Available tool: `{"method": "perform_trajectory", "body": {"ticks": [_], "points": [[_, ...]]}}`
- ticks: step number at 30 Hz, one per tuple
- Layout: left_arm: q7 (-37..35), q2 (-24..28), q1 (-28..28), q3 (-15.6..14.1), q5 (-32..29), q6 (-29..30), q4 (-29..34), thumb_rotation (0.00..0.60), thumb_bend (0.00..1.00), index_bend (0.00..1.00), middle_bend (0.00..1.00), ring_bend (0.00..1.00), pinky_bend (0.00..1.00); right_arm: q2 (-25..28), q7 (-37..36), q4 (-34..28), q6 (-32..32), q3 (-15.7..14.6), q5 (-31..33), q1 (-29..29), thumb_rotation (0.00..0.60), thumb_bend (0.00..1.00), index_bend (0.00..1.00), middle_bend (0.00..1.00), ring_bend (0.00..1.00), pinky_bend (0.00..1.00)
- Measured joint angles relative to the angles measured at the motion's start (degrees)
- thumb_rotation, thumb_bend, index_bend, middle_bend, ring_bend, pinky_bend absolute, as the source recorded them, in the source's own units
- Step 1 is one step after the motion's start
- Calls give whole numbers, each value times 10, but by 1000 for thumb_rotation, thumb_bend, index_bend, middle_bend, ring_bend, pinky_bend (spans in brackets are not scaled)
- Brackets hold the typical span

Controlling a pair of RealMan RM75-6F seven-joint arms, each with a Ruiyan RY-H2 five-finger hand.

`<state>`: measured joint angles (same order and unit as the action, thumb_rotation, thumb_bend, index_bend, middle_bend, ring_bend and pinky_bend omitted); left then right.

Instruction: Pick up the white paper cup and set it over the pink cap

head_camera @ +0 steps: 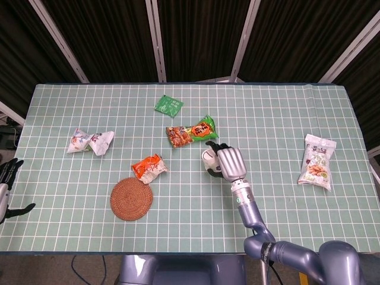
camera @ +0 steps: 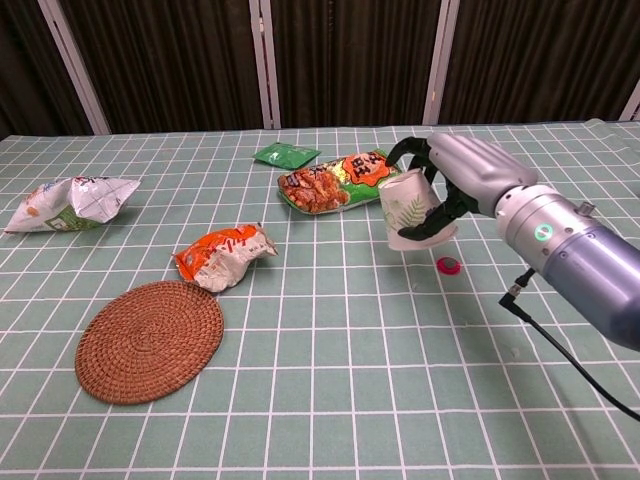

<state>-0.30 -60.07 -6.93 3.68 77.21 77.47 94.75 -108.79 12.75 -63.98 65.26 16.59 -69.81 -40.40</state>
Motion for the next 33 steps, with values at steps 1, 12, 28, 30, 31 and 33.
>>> {"method": "perform_trajectory", "body": {"ticks": [1,12,28,30,31,33], "points": [[0,0,0,0,0,-1,0,600,0,0,0,0,0,-2,-2,5,0,-1,0,1,600,109,246,428,354,558],[4,-1,-2,-1,1,-2,1,600,0,0,0,0,0,-12,-20,38,-5,-10,3,13,600,109,247,426,353,549],[5,0,-1,-3,6,2,5,600,0,0,0,0,0,13,-54,21,-10,-26,-19,30,600,69,28,267,317,427],[4,1,-1,-3,8,3,6,600,0,0,0,0,0,17,-53,13,-8,-28,-20,33,600,68,28,264,317,426],[3,2,0,-4,10,5,7,600,0,0,0,0,0,19,-52,9,-7,-30,-21,35,600,67,28,260,317,423],[2,3,1,-5,13,7,9,600,0,0,0,0,0,25,-49,0,-2,-33,-24,39,600,65,26,233,300,392]]}}
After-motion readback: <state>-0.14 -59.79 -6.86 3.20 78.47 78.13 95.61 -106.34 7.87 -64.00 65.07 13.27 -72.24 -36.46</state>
